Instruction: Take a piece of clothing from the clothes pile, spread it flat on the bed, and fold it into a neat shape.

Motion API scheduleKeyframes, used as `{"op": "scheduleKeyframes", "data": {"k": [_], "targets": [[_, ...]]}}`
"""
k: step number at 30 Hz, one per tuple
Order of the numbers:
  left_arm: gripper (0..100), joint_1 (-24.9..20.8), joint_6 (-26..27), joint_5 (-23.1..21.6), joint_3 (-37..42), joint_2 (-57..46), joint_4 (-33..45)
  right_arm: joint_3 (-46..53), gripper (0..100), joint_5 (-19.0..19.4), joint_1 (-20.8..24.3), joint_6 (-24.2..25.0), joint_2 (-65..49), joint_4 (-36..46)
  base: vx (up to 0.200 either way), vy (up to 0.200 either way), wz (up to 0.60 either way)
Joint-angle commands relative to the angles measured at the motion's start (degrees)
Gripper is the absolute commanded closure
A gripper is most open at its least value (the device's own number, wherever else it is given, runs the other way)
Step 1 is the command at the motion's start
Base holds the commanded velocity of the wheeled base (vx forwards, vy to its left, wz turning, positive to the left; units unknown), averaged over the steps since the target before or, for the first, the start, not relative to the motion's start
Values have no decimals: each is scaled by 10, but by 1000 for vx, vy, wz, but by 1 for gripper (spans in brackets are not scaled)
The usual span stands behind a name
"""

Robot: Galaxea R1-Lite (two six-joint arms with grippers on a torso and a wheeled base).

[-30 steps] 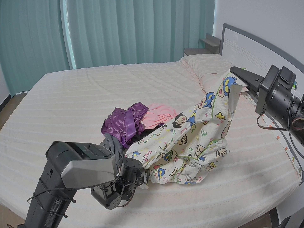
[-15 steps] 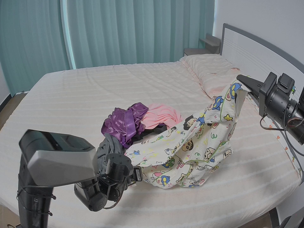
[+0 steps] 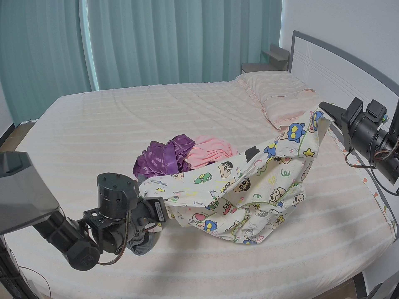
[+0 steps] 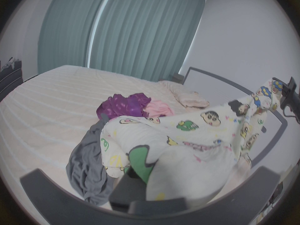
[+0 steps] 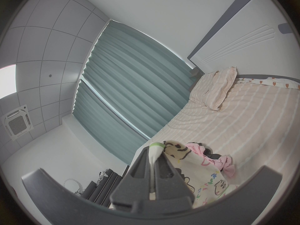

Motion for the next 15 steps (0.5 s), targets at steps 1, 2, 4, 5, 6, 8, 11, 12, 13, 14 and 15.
{"op": "scheduleKeyframes", "data": {"k": [1, 2, 4, 5, 6, 8, 11, 12, 13, 14, 15], "targets": [[100, -13, -2, -18, 48, -19, 21, 2, 100, 1, -4, 1, 4, 0, 0, 0, 0], [100, -20, -4, -18, 59, -4, 20, 2, 100, 1, -4, 1, 2, 0, 0, 0, 0], [100, -29, -9, -18, 71, 5, 21, 2, 100, 3, -2, 1, -2, 1, 0, 0, 0], [100, -43, -16, -21, 82, 19, 21, 2, 100, 4, -1, 0, -5, 1, 0, 0, 0], [100, -49, -17, -24, 87, 26, 22, 1, 100, 4, -1, 0, -5, 1, 0, 0, 0], [100, -59, -17, -35, 100, 36, 22, 0, 100, 5, -1, 0, -5, 1, 0, 0, 0], [100, -65, -17, -50, 106, 54, 23, 2, 100, 6, -1, 0, -1, 1, 0, 0, 0], [100, -65, -18, -53, 106, 63, 22, 2, 100, 6, -1, 1, 1, 1, 0, 0, 0], [100, -65, -18, -53, 105, 68, 21, 2, 100, 6, -1, 2, 2, 1, 0, 0, 0], [0, -65, -18, -53, 101, 85, 20, 2, 100, 7, -1, 2, 3, 1, 0, 0, 0], [0, -64, -18, -53, 101, 93, 19, 2, 100, 7, -2, 2, 3, 1, 0, 0, 0]]}}
